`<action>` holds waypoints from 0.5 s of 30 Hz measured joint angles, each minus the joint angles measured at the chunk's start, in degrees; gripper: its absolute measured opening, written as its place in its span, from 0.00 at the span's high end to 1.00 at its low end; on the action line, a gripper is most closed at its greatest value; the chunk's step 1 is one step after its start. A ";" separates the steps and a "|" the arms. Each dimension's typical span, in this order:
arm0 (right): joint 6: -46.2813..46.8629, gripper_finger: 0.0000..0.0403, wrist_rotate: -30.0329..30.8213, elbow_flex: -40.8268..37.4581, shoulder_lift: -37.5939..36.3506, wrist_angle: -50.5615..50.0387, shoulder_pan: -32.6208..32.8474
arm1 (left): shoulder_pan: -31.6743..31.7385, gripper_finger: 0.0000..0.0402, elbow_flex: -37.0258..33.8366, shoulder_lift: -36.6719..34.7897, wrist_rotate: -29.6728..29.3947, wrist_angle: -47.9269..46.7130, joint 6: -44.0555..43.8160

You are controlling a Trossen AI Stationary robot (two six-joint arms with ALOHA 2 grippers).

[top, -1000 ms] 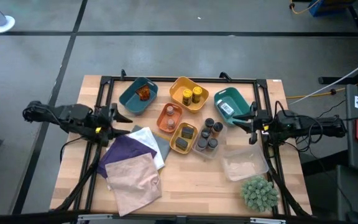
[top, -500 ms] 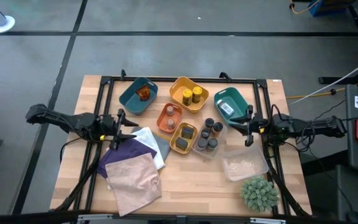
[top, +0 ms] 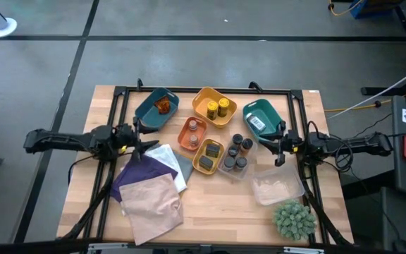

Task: Sort spices by type
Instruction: Return to Home Position

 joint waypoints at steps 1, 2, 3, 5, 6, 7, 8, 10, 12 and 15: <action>0.00 0.74 0.17 0.00 0.00 -0.29 0.00 | 0.77 0.45 0.00 0.00 0.34 -0.32 0.17; 0.00 0.74 0.47 -0.02 0.01 -0.87 0.00 | 1.43 0.45 0.00 0.00 0.78 -0.65 0.14; 0.00 0.74 0.54 -0.02 0.02 -1.25 0.00 | 1.99 0.45 0.00 0.00 1.14 -0.85 -0.31; 0.00 0.74 0.56 -0.02 -0.01 -1.36 0.00 | 2.80 0.45 0.00 0.00 2.44 -0.64 -1.36; 0.00 0.74 0.56 -0.02 -0.12 -1.36 0.00 | 3.05 0.45 0.00 0.00 3.43 -0.31 -1.60; 0.00 0.74 0.56 0.06 -0.16 -1.47 0.00 | 3.26 0.45 0.00 -0.02 4.77 -0.26 -1.67; -0.07 0.74 0.58 0.27 -0.20 -2.08 0.00 | 3.25 0.45 0.00 -0.02 6.24 -0.29 -1.75; -0.96 0.74 0.59 0.99 -0.13 -3.22 0.00 | 3.23 0.45 0.00 -0.02 9.31 -0.31 -1.78; -2.74 0.74 0.77 1.80 -0.16 -2.96 0.00 | 3.23 0.45 0.00 -0.02 11.78 -0.31 -1.86; -3.08 0.74 2.09 2.11 -0.17 -3.01 0.00 | 3.23 0.45 0.00 -0.04 13.43 -0.31 -1.85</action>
